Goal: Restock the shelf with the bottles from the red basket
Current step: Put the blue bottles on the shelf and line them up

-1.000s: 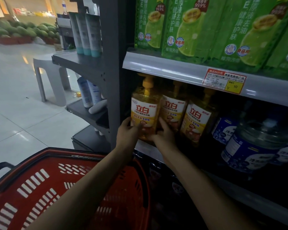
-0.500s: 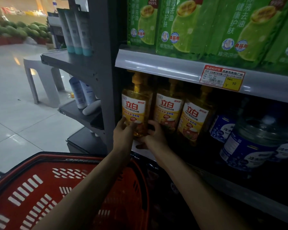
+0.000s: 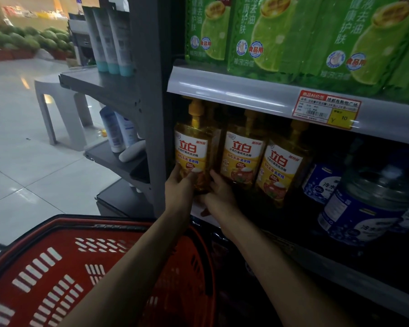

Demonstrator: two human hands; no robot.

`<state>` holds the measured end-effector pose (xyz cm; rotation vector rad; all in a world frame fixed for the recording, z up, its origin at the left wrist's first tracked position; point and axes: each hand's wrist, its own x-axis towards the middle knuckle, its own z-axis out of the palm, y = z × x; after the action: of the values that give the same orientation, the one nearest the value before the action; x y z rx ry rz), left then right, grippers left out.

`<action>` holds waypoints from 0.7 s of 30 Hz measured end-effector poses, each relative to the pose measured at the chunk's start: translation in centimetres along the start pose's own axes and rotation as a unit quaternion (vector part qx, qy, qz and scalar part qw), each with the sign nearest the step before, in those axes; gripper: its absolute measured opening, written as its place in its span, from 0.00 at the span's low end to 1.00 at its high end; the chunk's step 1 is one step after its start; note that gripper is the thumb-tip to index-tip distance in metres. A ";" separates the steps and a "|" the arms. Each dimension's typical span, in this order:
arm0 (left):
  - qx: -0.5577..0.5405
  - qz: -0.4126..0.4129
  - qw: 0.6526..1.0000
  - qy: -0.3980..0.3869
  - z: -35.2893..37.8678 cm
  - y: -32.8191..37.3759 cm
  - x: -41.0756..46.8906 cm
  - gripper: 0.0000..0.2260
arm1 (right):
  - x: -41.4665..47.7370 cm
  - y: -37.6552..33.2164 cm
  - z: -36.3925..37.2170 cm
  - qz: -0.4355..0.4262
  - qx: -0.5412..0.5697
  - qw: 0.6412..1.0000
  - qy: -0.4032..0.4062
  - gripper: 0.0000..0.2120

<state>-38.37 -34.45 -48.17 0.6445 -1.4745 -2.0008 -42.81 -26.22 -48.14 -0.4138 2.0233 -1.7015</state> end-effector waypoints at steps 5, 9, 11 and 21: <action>0.015 0.008 1.000 0.011 -0.2 -0.4 0.3 0.13 | 0.3 0.2 0.1 0.000 0.006 1.000 0.000 0.33; 0.039 0.012 0.999 0.003 -0.3 -0.6 0.3 0.16 | 0.5 0.3 0.3 0.009 0.006 1.000 0.010 0.32; 0.042 0.017 0.999 -0.006 -0.5 -0.6 0.2 0.16 | 0.4 0.1 0.3 0.012 0.007 1.000 0.015 0.31; 0.195 0.099 0.974 -0.057 -1.7 -1.1 -0.8 0.13 | -0.6 0.5 -2.4 0.001 -0.021 0.999 0.042 0.32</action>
<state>-36.82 -34.88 -49.63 0.5198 -1.9451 -1.6333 -43.53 -23.81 -48.27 -0.3597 2.1208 -1.7035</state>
